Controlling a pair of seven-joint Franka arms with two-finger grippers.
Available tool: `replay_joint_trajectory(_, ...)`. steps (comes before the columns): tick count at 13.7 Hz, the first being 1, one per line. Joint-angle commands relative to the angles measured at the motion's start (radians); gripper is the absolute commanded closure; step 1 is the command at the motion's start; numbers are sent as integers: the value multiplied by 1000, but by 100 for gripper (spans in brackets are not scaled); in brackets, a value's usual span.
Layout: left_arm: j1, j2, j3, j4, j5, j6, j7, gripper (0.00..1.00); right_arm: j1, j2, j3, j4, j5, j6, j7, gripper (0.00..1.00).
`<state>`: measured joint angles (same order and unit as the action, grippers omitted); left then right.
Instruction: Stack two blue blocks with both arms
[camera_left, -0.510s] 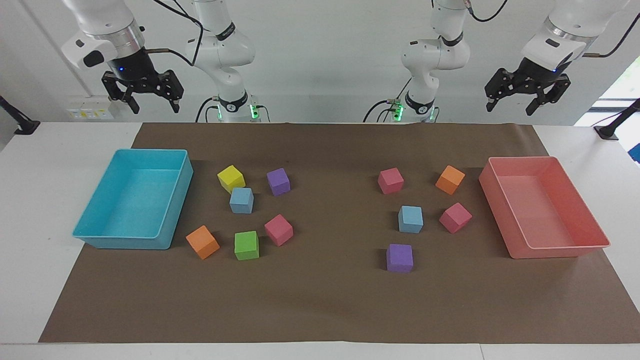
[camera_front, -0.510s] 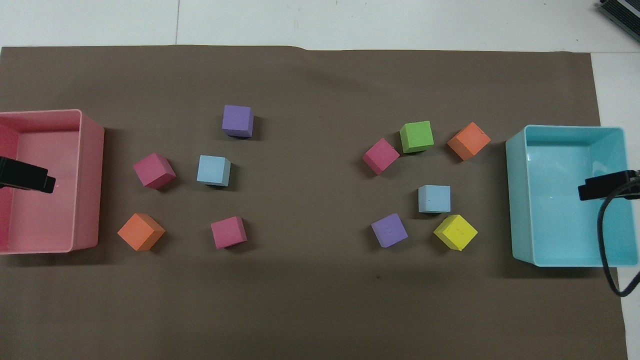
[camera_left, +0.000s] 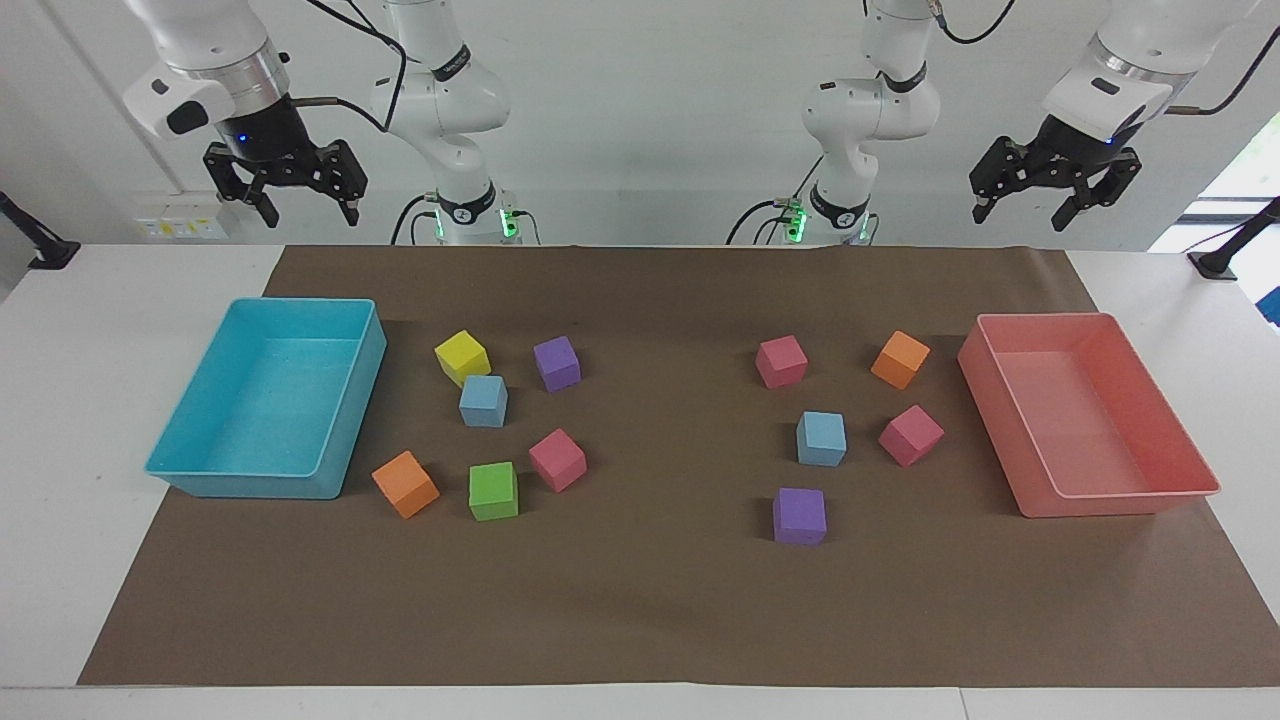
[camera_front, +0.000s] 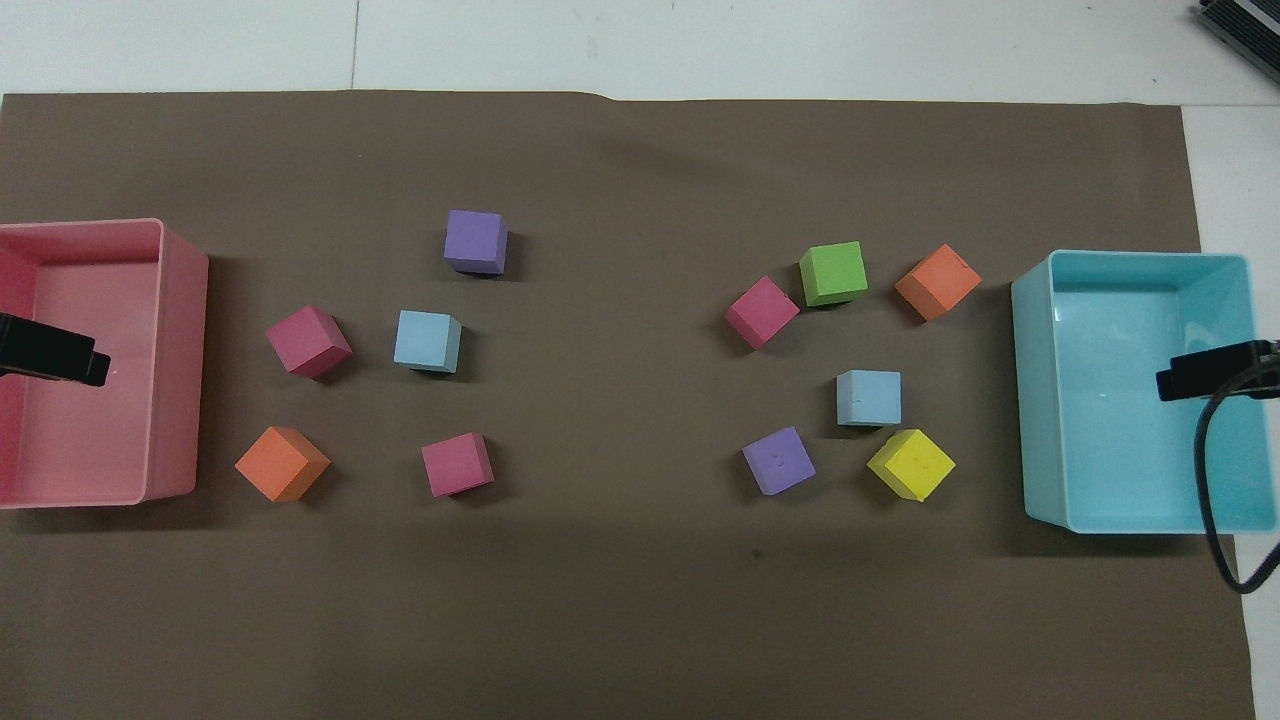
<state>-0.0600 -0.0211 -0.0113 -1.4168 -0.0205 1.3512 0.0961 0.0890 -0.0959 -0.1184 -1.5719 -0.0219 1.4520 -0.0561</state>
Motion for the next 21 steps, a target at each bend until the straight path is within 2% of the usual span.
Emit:
replay_joint_trajectory(1,12,0,-7,13,10,-9,1,0,-5,1,2,0,11,8,-4,0)
replay_joint_trajectory(21,12,0,-7,13,10,-11,-2,0,6,-13,8,-20,10,16,-11,0)
